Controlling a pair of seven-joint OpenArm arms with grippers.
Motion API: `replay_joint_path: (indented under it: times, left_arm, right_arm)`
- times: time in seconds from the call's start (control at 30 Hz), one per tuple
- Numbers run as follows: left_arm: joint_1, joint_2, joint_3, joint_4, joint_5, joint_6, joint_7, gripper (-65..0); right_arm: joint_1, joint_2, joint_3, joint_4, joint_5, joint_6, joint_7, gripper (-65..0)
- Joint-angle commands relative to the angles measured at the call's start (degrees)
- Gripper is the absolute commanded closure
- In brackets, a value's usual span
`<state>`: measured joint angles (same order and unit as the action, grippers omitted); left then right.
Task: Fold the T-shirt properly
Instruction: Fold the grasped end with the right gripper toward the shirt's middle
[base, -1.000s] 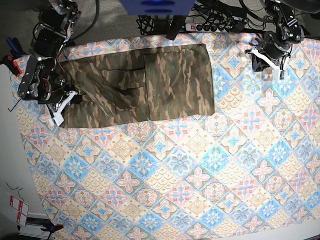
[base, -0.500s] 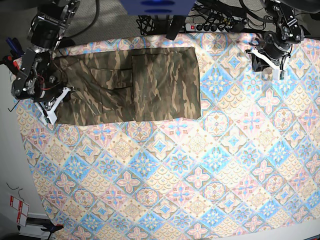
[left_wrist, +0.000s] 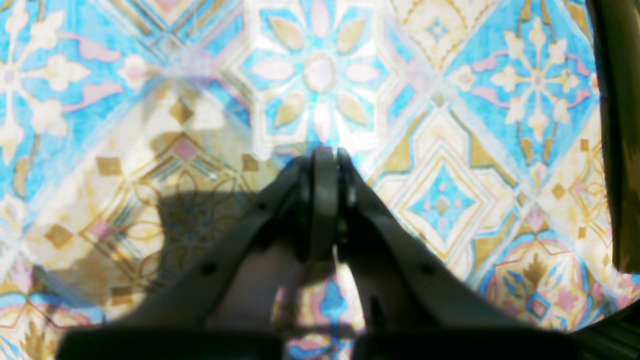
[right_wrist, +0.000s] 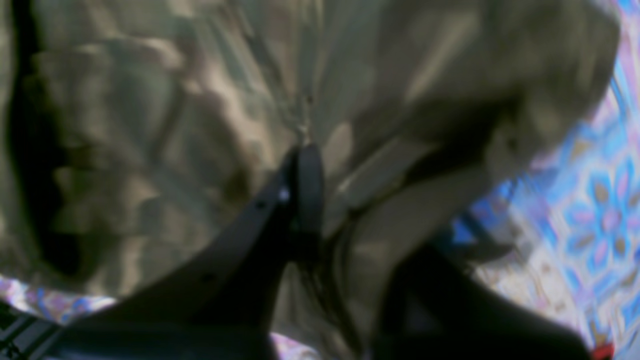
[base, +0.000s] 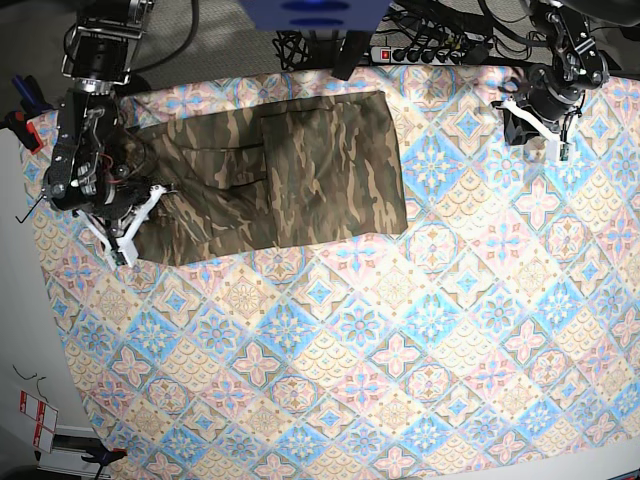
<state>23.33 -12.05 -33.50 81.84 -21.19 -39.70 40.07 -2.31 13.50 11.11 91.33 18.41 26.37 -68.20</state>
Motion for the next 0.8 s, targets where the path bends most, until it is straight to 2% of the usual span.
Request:
replay_joint_path:
  times: [0.0, 0.07, 0.17, 0.37, 0.6, 0.77]
  left_arm:
    - [0.0, -0.6, -0.3, 0.8, -0.8, -0.3, -0.8, 0.0]
    - [0.0, -0.6, -0.3, 0.8, -0.8, -0.3, -0.8, 0.0]
    - [0.0, -0.6, -0.3, 0.8, -0.8, -0.3, -0.8, 0.0]
    - [-0.1, -0.5, -0.3, 0.8, -0.8, -0.3, -0.8, 0.0]
    - [-0.1, -0.4, -0.1, 0.8, -0.8, -0.3, -0.8, 0.0]
    - [-0.2, -0.4, 5.7, 0.8, -0.9, -0.3, -1.1, 0.0]
  right_arm:
    - [0.2, 0.9, 0.3, 1.4, 0.3, -0.2, 0.5, 0.0]
    - [0.1, 0.0, 0.3, 2.0, 0.3, -1.6, 0.2, 0.0]
    - [-0.5, -0.4, -1.2, 3.2, 0.3, -5.6, 0.2, 0.0]
    - [-2.5, -0.4, -5.3, 8.6, 0.3, -7.8, 0.6, 0.0]
    - [-4.2, -0.4, -8.0, 13.9, 0.3, -14.2, 0.2, 0.0]
    - [-5.3, -0.4, -11.7, 15.1, 0.3, -15.4, 0.1, 0.0]
